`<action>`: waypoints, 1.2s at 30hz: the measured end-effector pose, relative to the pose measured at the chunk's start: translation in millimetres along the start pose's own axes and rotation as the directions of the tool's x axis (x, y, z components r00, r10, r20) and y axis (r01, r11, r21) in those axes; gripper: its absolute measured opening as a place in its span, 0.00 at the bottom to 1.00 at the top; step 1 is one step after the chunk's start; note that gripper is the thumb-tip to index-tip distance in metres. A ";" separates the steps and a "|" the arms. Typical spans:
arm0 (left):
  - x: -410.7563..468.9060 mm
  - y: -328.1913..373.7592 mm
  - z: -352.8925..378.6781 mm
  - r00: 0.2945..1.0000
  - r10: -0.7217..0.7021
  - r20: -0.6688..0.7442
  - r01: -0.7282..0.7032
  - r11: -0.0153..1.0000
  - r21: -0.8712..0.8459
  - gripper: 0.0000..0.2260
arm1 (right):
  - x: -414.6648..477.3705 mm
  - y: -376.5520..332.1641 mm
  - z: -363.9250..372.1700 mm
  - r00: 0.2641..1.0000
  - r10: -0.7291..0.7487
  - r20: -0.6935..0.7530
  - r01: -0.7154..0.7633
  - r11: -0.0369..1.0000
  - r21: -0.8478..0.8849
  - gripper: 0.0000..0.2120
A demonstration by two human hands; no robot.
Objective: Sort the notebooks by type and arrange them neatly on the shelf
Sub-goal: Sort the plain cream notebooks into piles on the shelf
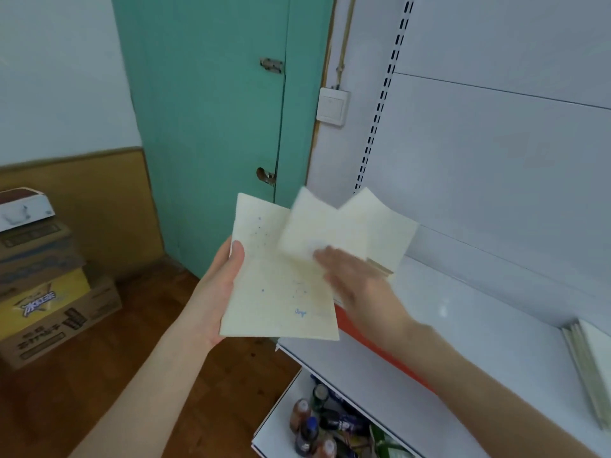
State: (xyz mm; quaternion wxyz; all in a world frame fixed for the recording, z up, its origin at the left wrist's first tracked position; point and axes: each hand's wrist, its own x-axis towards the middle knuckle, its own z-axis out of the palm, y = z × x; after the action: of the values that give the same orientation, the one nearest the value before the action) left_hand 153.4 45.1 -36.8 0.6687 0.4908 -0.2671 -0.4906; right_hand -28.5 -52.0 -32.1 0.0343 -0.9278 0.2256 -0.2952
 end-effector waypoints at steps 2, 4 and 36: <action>-0.2 -0.6 5.0 1.000 -0.005 0.031 0.006 0.999 -0.033 0.14 | -12.1 -17.1 16.2 0.975 -0.191 0.115 0.200 0.977 -0.068 0.16; -1.4 0.0 3.4 1.000 0.008 0.016 -0.008 0.999 -0.032 0.18 | -13.1 -26.2 19.0 0.943 -0.227 0.243 0.236 0.972 -0.007 0.19; -11.4 -1.1 -5.2 0.995 0.083 0.052 -0.074 0.985 -0.157 0.15 | -20.0 -37.9 28.0 0.971 -0.230 0.058 0.236 0.965 -0.111 0.18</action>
State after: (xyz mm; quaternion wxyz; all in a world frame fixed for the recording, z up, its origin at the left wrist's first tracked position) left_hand 153.0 57.6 -38.3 0.7154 0.4120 -0.2670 -0.4971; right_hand -12.1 -11.2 -58.3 -0.0500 -0.9546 0.1310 -0.2627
